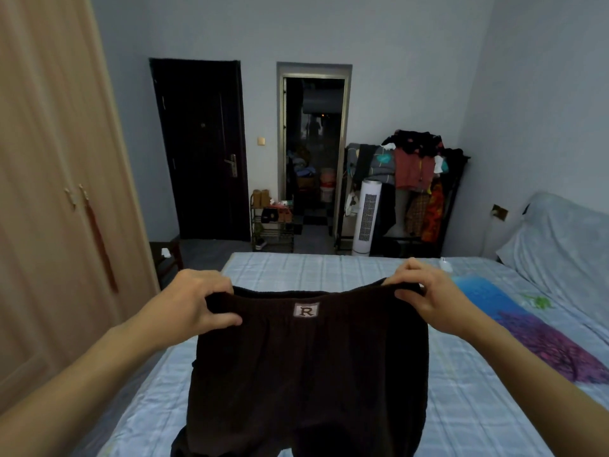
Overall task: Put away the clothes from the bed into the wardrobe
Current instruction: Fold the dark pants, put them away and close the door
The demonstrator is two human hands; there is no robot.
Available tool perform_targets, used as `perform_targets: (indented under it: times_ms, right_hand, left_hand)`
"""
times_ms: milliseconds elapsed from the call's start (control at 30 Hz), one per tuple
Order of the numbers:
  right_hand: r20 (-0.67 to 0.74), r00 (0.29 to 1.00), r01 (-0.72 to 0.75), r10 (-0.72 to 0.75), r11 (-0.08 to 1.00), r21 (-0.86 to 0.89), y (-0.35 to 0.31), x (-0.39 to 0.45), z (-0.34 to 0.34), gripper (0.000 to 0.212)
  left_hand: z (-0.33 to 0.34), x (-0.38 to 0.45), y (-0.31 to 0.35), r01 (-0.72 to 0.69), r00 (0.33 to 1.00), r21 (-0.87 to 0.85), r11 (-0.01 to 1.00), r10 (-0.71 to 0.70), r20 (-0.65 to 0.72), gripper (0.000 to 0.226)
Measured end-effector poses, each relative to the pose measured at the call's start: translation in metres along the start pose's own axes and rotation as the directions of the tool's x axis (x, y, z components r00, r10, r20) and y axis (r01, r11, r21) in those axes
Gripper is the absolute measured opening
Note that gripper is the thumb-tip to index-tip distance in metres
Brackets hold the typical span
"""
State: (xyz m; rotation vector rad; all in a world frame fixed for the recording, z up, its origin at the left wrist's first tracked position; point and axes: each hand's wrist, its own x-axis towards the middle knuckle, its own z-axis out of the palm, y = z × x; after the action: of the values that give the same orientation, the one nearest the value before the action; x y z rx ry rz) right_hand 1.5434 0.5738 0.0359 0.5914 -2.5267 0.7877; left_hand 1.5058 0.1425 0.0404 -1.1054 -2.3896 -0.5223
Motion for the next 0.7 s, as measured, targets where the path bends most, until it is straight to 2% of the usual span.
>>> perform_targets:
  times_ms: [100, 167, 300, 433, 500, 567, 633, 700]
  right_hand:
    - [0.053, 0.999, 0.013, -0.012, 1.0, -0.027, 0.001, 0.001, 0.003, 0.035]
    - [0.084, 0.996, 0.017, -0.011, 0.998, -0.066, 0.0, 0.003, 0.005, 0.036]
    - [0.1, 0.994, -0.021, 0.033, 0.993, -0.114, 0.003, 0.005, 0.008, 0.025]
    - [0.058, 0.994, -0.086, 0.092, 0.992, -0.092, 0.006, 0.005, 0.01, 0.028]
    - [-0.014, 0.993, -0.117, 0.117, 0.993, -0.006, 0.004, 0.004, 0.015, 0.031]
    - [-0.065, 0.972, -0.213, 0.226, 0.963, 0.164, 0.001, 0.004, 0.02, 0.033]
    - [-0.073, 0.941, -0.302, 0.331, 0.916, 0.265, 0.001, 0.004, 0.027, 0.032]
    - [-0.03, 0.92, -0.363, 0.39, 0.879, 0.309, 0.005, 0.002, 0.033, 0.022]
  left_hand:
    - [0.004, -0.005, -0.006, 0.1, 0.989, 0.106, 0.989, -0.087, -0.119, 0.04]
    - [0.008, -0.008, -0.009, 0.144, 0.977, 0.109, 0.984, -0.124, -0.175, 0.043]
    - [0.014, -0.007, -0.002, 0.236, 0.95, 0.03, 0.971, -0.225, -0.218, 0.036]
    - [0.014, -0.006, 0.005, 0.281, 0.934, -0.071, 0.957, -0.29, -0.21, 0.041]
    - [0.011, -0.004, 0.005, 0.348, 0.913, -0.214, 0.913, -0.381, -0.143, 0.044]
    - [0.008, -0.002, 0.002, 0.484, 0.865, -0.282, 0.828, -0.501, 0.014, 0.047]
    - [0.007, 0.0, -0.003, 0.564, 0.825, -0.3, 0.769, -0.537, 0.174, 0.033]
    - [0.007, -0.001, -0.002, 0.595, 0.804, -0.433, 0.677, -0.51, 0.307, 0.018]
